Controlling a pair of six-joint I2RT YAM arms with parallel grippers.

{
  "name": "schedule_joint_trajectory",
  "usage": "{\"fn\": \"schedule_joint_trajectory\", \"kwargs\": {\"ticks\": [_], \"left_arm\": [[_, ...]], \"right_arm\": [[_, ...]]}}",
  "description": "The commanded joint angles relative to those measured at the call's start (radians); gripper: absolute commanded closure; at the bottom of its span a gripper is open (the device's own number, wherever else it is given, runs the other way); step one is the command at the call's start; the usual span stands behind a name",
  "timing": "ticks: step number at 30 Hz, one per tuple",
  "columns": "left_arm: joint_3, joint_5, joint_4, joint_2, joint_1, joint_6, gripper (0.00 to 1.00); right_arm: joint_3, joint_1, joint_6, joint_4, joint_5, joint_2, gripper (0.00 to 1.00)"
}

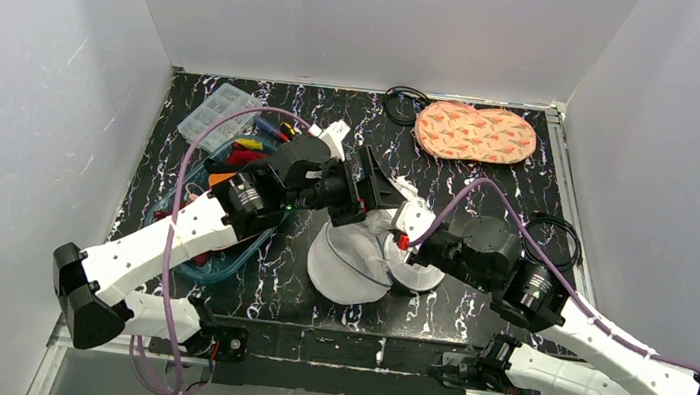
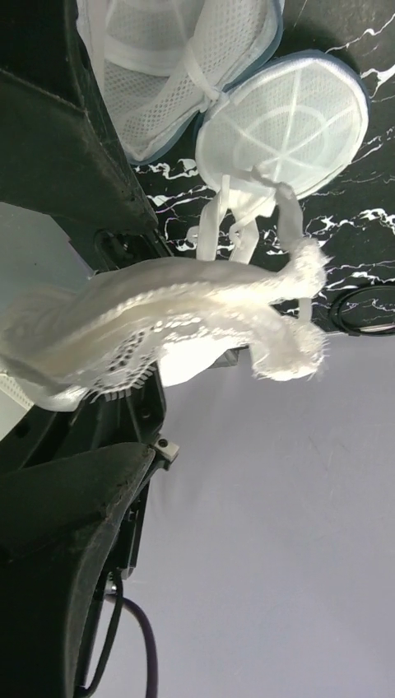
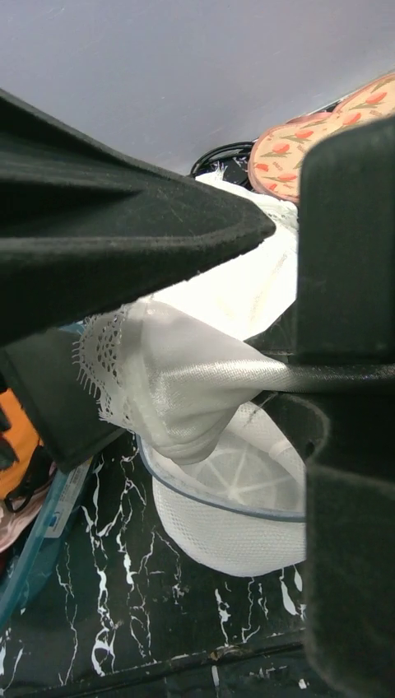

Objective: Unzip the laundry bag and remove the bra
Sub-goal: Place the bra in the bin.

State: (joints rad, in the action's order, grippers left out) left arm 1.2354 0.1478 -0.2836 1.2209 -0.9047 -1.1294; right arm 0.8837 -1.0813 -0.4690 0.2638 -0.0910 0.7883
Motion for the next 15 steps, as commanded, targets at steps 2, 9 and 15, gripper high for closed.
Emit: {"fn": "schedule_joint_trajectory", "kwargs": {"ticks": [2, 9, 15], "left_arm": [[0.014, 0.082, 0.008, 0.014, 0.053, -0.01, 0.13], [-0.011, 0.158, 0.068, 0.054, 0.074, -0.018, 0.29], [0.003, 0.217, 0.076, 0.101, 0.074, 0.006, 0.44]], "right_arm": [[0.054, -0.002, -0.017, -0.025, 0.038, -0.008, 0.99], [0.062, -0.003, -0.005, -0.015, 0.058, 0.005, 0.99], [0.074, -0.002, -0.005, -0.005, 0.071, 0.022, 0.99]]}}
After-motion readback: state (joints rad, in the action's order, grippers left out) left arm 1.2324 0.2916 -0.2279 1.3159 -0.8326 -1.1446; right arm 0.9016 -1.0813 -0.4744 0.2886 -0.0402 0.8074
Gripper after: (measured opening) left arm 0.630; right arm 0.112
